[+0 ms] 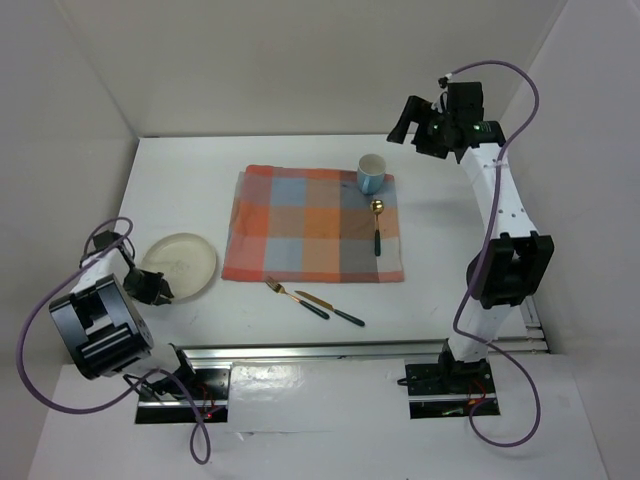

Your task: Set the dinner table for one person

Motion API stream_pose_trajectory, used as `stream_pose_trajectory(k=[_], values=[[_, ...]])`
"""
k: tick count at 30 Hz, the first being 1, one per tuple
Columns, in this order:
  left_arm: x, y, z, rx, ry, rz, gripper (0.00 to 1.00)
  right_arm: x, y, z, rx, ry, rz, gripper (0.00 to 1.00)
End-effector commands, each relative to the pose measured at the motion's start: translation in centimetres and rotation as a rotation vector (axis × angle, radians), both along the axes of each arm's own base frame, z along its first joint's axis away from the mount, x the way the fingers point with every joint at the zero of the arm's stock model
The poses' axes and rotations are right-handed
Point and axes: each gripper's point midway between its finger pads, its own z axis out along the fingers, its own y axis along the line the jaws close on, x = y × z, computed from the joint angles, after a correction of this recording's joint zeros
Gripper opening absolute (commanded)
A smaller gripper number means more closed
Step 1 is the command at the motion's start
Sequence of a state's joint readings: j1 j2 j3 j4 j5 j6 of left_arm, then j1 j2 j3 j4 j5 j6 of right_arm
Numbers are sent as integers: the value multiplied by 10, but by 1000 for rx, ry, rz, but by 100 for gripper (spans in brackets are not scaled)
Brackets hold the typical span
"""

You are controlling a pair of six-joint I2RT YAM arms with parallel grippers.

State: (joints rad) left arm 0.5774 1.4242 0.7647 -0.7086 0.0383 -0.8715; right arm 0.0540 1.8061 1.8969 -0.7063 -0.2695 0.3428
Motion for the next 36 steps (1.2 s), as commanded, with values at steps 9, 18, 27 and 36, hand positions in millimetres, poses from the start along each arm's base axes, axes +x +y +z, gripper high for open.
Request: stream_pose_trajectory(k=[9,18,27,36], values=[[67,30,142,199,-424,-38,0,-36,-12,28,-24,-67,-2,99],[155,-84,201,157,-633,-471,0,-64,-6,1,-28,-3,27,99],[222,-233,149,25,-507,-866,0,-117,-10,-47,-107,130,0,99],[234,-286,69,-42,-365,-948,0,-132,-20,-44,-143,144,-40,99]])
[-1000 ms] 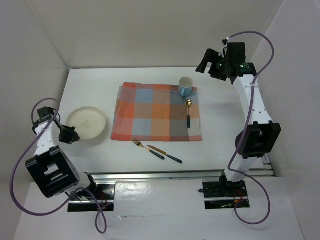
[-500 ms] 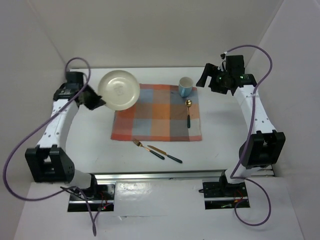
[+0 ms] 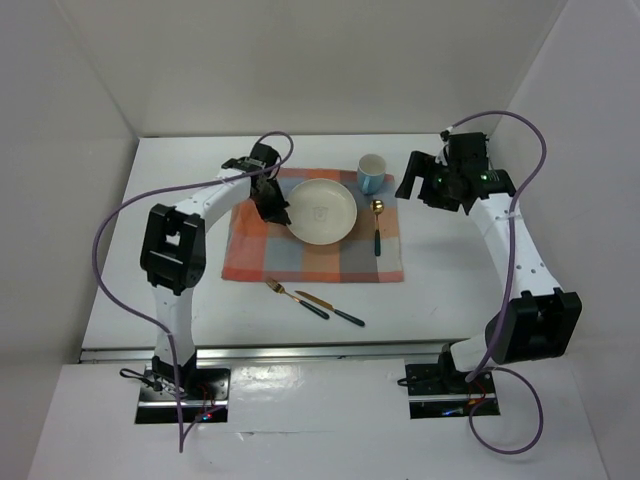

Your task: Set the dinner table for one person

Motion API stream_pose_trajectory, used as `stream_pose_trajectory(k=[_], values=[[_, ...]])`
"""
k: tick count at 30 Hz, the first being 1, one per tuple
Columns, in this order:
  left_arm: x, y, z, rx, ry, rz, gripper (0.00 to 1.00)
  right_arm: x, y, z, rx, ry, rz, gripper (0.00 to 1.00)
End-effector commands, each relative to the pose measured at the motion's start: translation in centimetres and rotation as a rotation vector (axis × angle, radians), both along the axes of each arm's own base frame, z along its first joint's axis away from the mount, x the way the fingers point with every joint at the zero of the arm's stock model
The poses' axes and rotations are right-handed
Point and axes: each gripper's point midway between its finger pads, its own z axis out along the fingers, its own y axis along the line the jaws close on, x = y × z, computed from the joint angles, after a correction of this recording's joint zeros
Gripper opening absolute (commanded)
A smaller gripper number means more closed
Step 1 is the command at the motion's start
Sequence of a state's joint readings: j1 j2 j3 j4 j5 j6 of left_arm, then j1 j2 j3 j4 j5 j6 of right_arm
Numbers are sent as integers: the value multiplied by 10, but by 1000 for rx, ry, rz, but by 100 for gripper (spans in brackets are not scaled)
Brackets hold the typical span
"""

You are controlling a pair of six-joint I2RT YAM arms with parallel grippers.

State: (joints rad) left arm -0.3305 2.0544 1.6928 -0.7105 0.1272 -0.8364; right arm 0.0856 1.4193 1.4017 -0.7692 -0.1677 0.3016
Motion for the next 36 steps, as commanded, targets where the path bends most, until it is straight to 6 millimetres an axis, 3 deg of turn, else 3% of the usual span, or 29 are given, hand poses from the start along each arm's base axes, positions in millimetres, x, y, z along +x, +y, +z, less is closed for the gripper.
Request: stream_pose_trajectory(k=[1,5,10,11,12,13,16,17,18,20,22,25,26,28,29,30,31,32,34,36], values=[[14,0,3,-30,-31,5,0,-9,-7,9,-44,-13,-9,99],[15,-1,-13,-21,-4,5,0,-17,-10,-3,-55,21,-16,99],[15,4,-29,13,23,16,0,-20,-10,-4,-55,23,-16,99],[19,4,-24,17,10,20,0,-20,-10,-4,-55,23,-16,99],[17,7,-35,40,43,25,0,-22,-6,-5,-57,32,-5,99],[16,8,-37,45,56,24,5,-22,-6,-5,-57,32,-5,99],[14,4,-36,55,59,-6,42,-25,1,-9,-59,49,17,99],[14,4,-36,55,59,-6,72,-25,1,-10,-59,49,17,99],[14,4,-31,55,44,-17,85,-25,1,-10,-59,49,17,99],[6,3,-29,62,53,-35,95,-28,13,-10,-60,48,54,99],[3,8,-21,81,39,-25,95,-29,29,-12,-60,46,106,99],[4,17,14,102,-41,-3,95,-42,77,-28,-63,59,259,98],[2,20,24,109,-58,4,95,-59,101,-43,-71,80,339,97],[0,30,61,131,-134,19,95,-69,128,-56,-72,78,408,94],[2,33,78,139,-170,22,95,-87,153,-66,-79,87,492,91],[-4,37,101,138,-210,32,95,-98,162,-81,-102,104,529,89],[-4,41,112,148,-240,46,95,-102,174,-90,-113,104,544,88],[-6,48,124,148,-260,51,95,-120,193,-98,-132,107,615,83],[-13,60,156,143,-328,81,94,-131,206,-119,-176,145,634,79],[-18,79,166,155,-352,115,94,-146,218,-133,-227,161,673,78]])
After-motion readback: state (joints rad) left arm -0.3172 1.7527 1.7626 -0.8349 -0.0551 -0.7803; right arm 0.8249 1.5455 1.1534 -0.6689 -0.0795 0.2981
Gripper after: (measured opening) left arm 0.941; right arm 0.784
